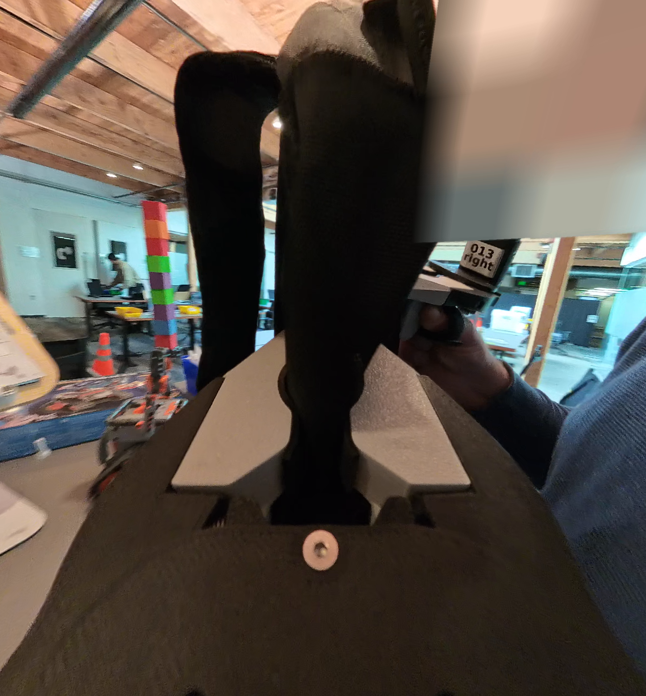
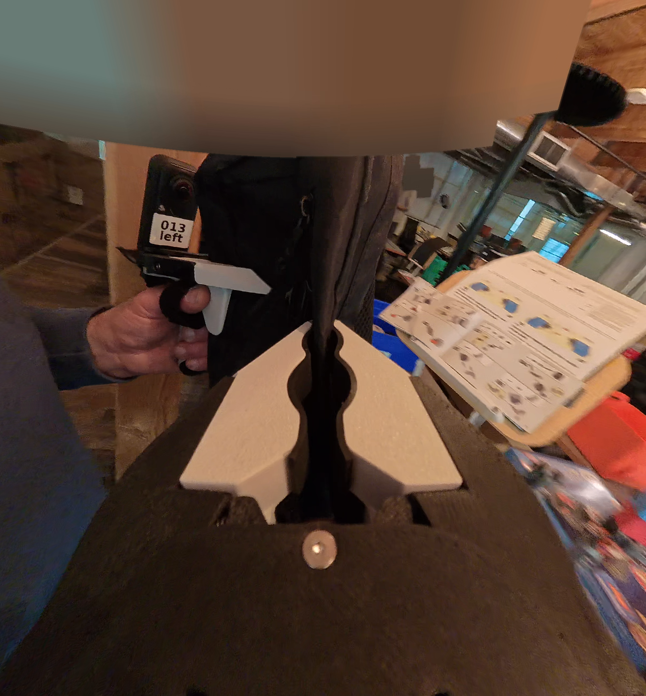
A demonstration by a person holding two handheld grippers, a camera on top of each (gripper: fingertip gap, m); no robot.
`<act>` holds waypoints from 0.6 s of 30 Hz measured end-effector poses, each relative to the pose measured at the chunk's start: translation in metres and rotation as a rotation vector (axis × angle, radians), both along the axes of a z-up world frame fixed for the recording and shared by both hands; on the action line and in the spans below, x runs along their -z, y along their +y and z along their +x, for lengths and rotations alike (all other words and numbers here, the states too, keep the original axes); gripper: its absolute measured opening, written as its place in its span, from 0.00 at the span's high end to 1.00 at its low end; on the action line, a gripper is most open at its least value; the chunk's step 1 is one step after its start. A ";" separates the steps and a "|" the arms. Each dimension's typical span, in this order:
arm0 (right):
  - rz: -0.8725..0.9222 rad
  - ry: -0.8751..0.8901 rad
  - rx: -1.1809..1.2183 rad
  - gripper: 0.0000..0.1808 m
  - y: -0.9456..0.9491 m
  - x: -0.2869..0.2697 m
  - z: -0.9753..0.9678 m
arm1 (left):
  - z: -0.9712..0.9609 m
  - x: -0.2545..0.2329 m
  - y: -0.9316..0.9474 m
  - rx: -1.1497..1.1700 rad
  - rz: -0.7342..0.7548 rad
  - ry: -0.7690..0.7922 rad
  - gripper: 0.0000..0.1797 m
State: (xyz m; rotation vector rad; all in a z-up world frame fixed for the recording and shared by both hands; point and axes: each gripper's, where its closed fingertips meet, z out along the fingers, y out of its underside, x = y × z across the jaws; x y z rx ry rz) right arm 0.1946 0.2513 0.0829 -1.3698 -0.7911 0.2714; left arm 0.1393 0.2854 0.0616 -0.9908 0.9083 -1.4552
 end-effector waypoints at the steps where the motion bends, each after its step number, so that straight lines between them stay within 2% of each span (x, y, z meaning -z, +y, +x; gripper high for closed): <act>1: -0.001 0.016 -0.050 1.00 0.001 0.002 -0.013 | -0.015 0.001 -0.001 -0.037 0.004 0.003 0.94; 6: -0.018 0.104 -0.338 0.99 0.000 0.018 -0.071 | -0.081 0.010 -0.019 -0.304 0.010 0.039 0.95; 10: -0.021 0.096 -0.593 0.99 -0.017 0.032 -0.116 | -0.128 0.021 -0.053 -0.565 0.001 0.040 0.95; 18: -0.212 0.111 -1.015 0.97 -0.085 0.074 -0.201 | -0.203 0.056 -0.156 -1.014 -0.107 0.051 0.95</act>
